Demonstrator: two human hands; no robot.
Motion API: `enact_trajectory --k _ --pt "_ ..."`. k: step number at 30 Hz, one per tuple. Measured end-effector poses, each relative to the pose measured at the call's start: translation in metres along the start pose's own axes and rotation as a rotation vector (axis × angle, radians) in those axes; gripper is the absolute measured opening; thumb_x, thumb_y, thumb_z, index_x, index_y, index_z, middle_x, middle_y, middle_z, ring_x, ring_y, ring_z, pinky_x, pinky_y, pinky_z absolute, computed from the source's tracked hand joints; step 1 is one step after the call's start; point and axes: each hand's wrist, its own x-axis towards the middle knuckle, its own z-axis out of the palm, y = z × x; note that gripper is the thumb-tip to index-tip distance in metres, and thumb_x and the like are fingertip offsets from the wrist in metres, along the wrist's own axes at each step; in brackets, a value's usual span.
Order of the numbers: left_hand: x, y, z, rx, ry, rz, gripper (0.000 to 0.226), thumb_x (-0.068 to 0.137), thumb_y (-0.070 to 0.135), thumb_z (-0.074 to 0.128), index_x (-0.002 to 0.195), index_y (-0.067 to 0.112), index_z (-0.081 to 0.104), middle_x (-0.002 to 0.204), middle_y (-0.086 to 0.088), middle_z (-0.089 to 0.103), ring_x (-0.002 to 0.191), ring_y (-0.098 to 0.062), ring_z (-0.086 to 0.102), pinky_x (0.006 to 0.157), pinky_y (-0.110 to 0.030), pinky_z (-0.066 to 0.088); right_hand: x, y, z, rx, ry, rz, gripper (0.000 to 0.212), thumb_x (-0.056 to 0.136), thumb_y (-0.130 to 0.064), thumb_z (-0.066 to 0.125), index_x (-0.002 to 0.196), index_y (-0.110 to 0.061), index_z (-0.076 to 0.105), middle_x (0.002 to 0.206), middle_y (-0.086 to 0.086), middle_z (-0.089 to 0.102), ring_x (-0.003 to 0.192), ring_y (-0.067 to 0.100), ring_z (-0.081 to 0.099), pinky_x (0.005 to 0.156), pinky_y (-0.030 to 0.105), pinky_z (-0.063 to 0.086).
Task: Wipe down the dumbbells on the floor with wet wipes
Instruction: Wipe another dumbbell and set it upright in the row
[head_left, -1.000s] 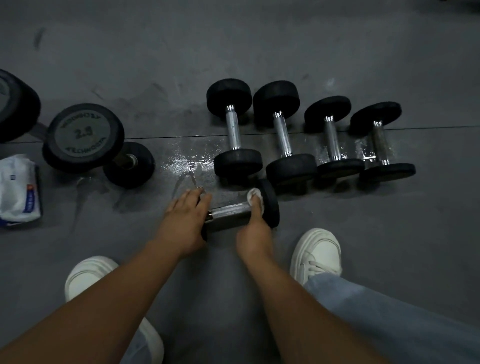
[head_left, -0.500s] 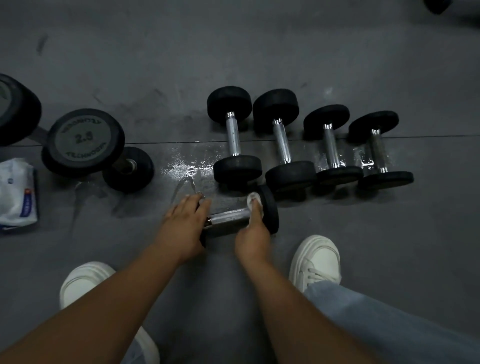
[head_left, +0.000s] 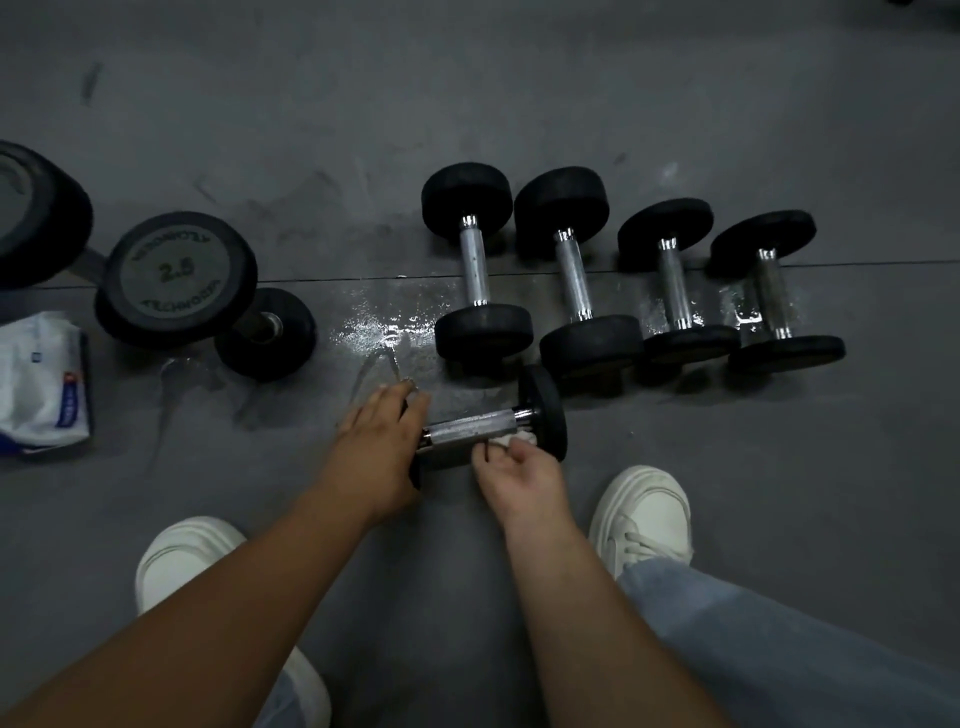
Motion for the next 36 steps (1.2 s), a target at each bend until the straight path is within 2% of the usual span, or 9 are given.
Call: enact_trajectory --k 4,7,16,20,24,29,31,34,36 --pt "0.002 -0.001 -0.001 -0.007 0.019 0.007 0.102 0.064 0.032 0.078 0.151 0.017 0.028 0.157 -0.008 0.023 0.146 -0.030 0.022 0.118 -0.042 0.025 0.004 0.002 0.008 -0.042 0.029 -0.006 0.023 0.100 -0.008 0.036 0.082 -0.013 0.051 0.085 0.002 0.053 0.089 0.014 0.051 0.097 0.028 0.037" --pt "0.001 -0.001 0.002 -0.009 0.005 0.000 0.105 0.062 0.033 0.079 0.152 0.018 0.027 0.158 -0.008 0.020 0.147 -0.031 0.020 0.118 -0.044 0.026 0.006 0.011 0.002 -0.109 0.039 -0.029 0.018 0.096 -0.010 0.045 0.080 -0.015 0.052 0.079 0.001 0.053 0.074 0.012 0.051 0.076 0.024 0.042" --pt "0.004 -0.002 0.003 0.009 0.003 -0.004 0.104 0.065 0.036 0.079 0.152 0.022 0.024 0.158 -0.005 0.018 0.147 -0.029 0.020 0.117 -0.044 0.027 0.005 0.014 0.017 -0.147 0.040 -0.194 0.025 0.091 -0.006 0.037 0.071 -0.018 0.047 0.052 -0.005 0.051 0.049 0.008 0.046 0.059 0.022 0.037" --pt "0.002 -0.003 0.004 0.032 -0.006 -0.012 0.108 0.064 0.034 0.080 0.153 0.022 0.021 0.159 -0.004 0.015 0.148 -0.029 0.017 0.118 -0.043 0.025 0.000 0.021 0.021 -0.262 0.089 -0.284 0.011 0.098 -0.021 0.047 0.095 -0.018 0.057 0.091 0.003 0.061 0.068 0.009 0.058 0.058 0.023 0.043" --pt "0.003 -0.004 0.005 0.030 -0.006 -0.003 0.109 0.063 0.036 0.080 0.153 0.023 0.020 0.160 -0.004 0.014 0.148 -0.028 0.017 0.118 -0.043 0.025 0.003 0.016 0.021 -0.362 0.127 -0.299 0.024 0.094 -0.037 0.059 0.086 -0.014 0.059 0.079 0.016 0.067 0.060 0.028 0.066 0.049 0.029 0.056" --pt "0.003 -0.003 0.005 0.048 -0.016 -0.009 0.111 0.064 0.038 0.081 0.154 0.024 0.018 0.160 -0.003 0.011 0.148 -0.027 0.015 0.118 -0.042 0.024 -0.005 0.023 0.014 -0.491 0.208 -0.420 0.028 0.098 -0.020 0.051 0.072 -0.013 0.047 0.059 0.005 0.048 0.040 0.014 0.044 0.041 0.020 0.037" --pt "0.003 -0.003 0.006 0.043 -0.009 -0.009 0.112 0.063 0.037 0.082 0.154 0.024 0.018 0.160 -0.003 0.012 0.148 -0.027 0.016 0.118 -0.042 0.024 -0.014 0.017 0.036 -0.585 0.184 -0.422 0.016 0.100 -0.017 0.043 0.090 -0.013 0.056 0.086 0.005 0.060 0.047 0.003 0.058 0.044 0.015 0.045" --pt "0.005 -0.004 0.004 0.027 -0.008 -0.003 0.111 0.061 0.035 0.082 0.153 0.023 0.021 0.159 -0.004 0.016 0.147 -0.027 0.019 0.116 -0.040 0.025 -0.026 0.006 0.044 -1.371 0.146 -0.487 0.034 0.099 -0.016 0.044 0.131 -0.011 0.054 0.140 0.007 0.049 0.120 0.010 0.055 0.094 0.021 0.044" --pt "0.005 -0.004 0.003 0.013 -0.004 0.004 0.107 0.063 0.036 0.080 0.153 0.022 0.023 0.158 -0.005 0.018 0.147 -0.028 0.019 0.117 -0.041 0.026 -0.028 0.007 0.023 -1.617 0.175 -0.675 0.030 0.098 -0.013 0.041 0.120 -0.009 0.061 0.127 0.009 0.059 0.117 0.024 0.056 0.091 0.029 0.043"
